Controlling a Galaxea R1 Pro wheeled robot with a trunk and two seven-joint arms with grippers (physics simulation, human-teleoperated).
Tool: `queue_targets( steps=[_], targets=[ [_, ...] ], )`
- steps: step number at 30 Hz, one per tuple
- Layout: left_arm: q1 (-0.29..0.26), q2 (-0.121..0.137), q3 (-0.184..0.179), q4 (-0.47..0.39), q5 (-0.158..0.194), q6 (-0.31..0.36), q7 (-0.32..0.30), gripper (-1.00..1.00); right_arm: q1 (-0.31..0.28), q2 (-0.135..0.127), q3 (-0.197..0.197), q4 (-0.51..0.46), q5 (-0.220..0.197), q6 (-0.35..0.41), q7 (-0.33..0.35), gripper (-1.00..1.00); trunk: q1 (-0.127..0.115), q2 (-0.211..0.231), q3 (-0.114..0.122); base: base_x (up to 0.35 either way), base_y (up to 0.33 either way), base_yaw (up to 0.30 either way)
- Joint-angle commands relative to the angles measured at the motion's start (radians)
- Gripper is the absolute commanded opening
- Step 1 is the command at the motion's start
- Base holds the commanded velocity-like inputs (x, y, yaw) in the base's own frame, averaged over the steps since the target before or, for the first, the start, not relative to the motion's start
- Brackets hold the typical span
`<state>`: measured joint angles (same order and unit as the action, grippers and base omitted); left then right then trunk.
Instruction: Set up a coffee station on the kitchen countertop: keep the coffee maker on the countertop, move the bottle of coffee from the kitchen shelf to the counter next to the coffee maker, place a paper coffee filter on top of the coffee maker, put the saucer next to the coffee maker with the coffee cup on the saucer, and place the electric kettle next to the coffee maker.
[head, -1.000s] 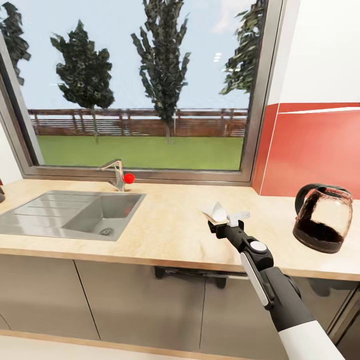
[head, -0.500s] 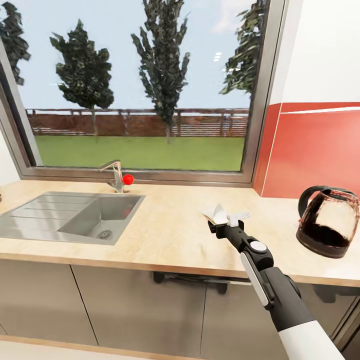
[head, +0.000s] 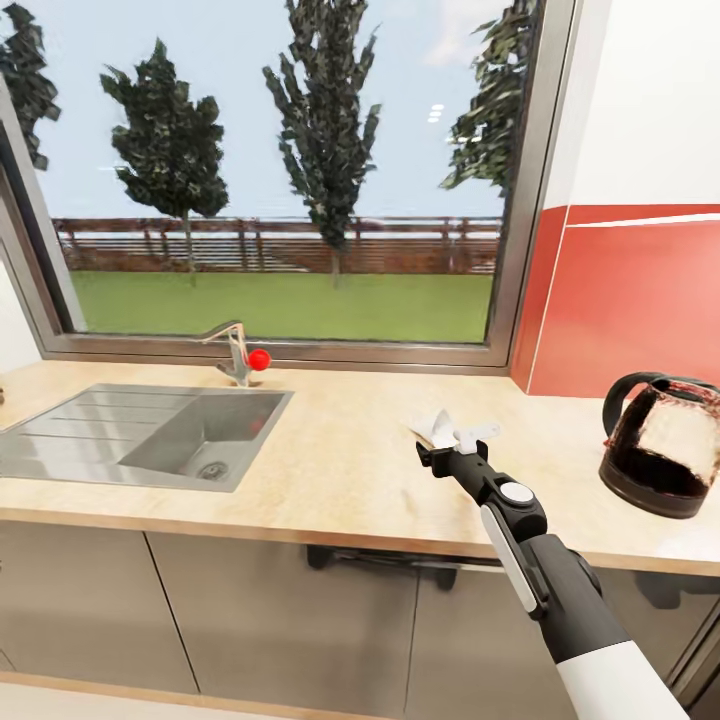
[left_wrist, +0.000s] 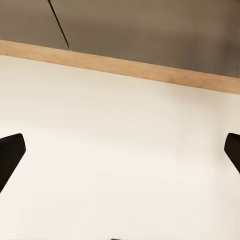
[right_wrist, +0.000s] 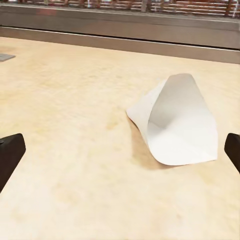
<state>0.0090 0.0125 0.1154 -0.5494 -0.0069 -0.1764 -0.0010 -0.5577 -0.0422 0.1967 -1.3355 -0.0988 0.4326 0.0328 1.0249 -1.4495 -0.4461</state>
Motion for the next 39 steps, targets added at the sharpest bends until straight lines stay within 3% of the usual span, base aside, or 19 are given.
queue_targets(
  steps=[1, 29, 39],
  targets=[
    [0.000, 0.000, 0.001, -0.001, -0.001, -0.002, 0.000, 1.00, -0.001, -0.001, 0.001, -0.001, -0.010, 0.005, -0.002, 1.00, 0.000, -0.001, -0.001, 0.010, 0.030, 0.000],
    [0.000, 0.000, 0.001, -0.001, -0.001, -0.002, 0.000, 1.00, -0.001, -0.001, 0.002, 0.022, -0.010, 0.003, -0.002, 1.00, 0.000, -0.001, -0.001, 0.060, 0.002, 0.000],
    [0.000, 0.000, 0.001, -0.001, -0.001, -0.002, -0.001, 1.00, -0.001, 0.001, 0.029, 0.040, -0.010, 0.003, -0.002, 1.00, 0.000, -0.001, -0.001, 0.026, 0.000, 0.000]
  ],
)
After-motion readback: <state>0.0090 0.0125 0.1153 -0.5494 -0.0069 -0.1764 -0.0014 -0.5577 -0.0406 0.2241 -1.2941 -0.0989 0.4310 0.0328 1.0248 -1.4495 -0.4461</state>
